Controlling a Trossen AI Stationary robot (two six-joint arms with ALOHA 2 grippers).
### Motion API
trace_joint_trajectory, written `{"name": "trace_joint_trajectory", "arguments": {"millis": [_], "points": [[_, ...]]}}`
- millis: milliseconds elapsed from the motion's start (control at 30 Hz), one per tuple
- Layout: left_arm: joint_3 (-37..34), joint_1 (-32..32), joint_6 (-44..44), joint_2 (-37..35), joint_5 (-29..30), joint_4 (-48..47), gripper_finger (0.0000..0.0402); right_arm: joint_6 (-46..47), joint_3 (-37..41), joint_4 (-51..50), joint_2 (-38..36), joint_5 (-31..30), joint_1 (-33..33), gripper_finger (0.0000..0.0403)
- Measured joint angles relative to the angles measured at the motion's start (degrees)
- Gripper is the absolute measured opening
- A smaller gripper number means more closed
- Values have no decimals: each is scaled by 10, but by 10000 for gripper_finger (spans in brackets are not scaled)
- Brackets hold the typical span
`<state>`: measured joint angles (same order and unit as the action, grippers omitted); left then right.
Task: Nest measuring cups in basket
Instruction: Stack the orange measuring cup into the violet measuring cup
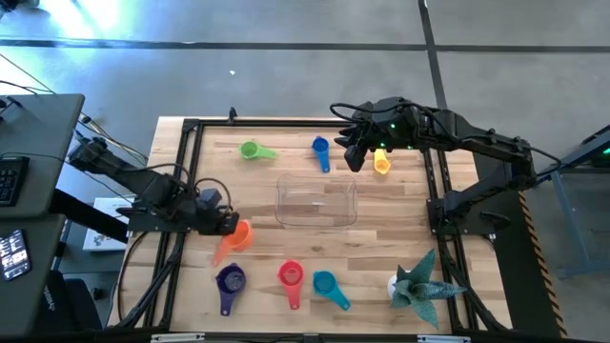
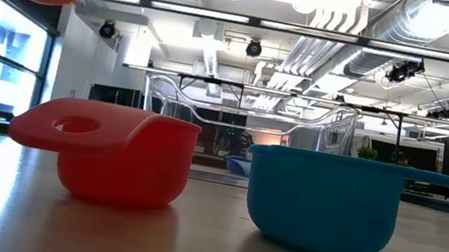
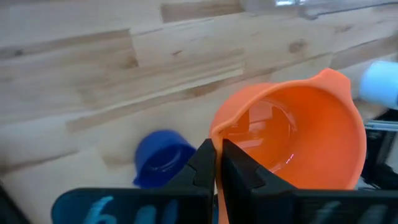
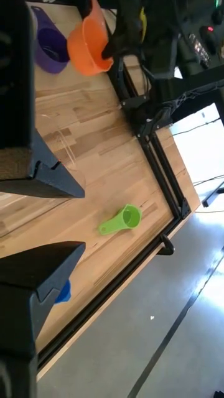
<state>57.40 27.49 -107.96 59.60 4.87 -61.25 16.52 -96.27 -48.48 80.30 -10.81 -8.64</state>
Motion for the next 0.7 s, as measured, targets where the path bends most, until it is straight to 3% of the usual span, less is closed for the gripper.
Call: {"name": "trace_joint_trajectory", "arguments": {"millis": [433,700], "points": [[32,139,-204,104,1,-17,5,65,0,-21,0,-5,0,114],[32,177,-212,154,6,17,6,107,0,-32,0,-17,0,114]]}}
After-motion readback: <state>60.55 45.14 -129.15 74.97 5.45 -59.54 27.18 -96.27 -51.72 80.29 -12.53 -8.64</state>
